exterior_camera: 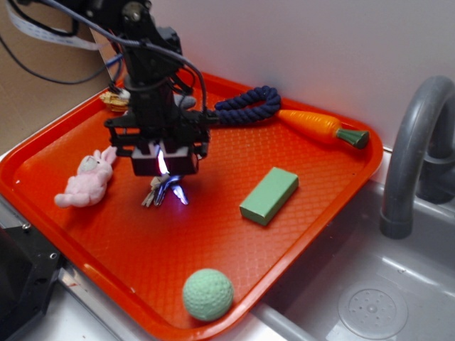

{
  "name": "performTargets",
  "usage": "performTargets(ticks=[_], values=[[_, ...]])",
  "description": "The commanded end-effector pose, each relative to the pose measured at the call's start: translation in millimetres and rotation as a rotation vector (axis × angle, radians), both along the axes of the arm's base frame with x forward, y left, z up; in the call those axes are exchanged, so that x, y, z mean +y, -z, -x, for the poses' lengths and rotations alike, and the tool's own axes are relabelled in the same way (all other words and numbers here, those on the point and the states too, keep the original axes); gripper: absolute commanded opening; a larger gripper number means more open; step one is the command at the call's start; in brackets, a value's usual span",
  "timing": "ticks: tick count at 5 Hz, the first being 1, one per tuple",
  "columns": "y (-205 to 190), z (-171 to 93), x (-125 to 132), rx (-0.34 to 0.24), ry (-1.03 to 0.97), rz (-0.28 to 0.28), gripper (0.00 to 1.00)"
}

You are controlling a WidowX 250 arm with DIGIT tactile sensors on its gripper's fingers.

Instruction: Grab the silver keys.

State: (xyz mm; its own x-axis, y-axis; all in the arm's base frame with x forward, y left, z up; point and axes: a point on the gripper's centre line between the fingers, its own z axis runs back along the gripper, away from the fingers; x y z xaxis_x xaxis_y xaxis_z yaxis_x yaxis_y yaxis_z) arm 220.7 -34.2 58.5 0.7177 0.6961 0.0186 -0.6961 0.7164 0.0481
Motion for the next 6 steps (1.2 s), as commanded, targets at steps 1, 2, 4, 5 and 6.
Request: performTargets(ticks=[1,2,4,5,6], values=[[-77.6,-25.4,31.9,-0.056,0.080,0.102,0.00],[-73.9,-27.9,41.7,-0.021,-0.044,0.162,1.00],[-60.8,-4.9,51.8,0.151,-0.333,0.051,1.00],[-72.1,9.6,63.3,0.115,-0.308,0.041,1.00],[-64.4,21.9,70.4,0.076,-0.322,0.071,1.00]])
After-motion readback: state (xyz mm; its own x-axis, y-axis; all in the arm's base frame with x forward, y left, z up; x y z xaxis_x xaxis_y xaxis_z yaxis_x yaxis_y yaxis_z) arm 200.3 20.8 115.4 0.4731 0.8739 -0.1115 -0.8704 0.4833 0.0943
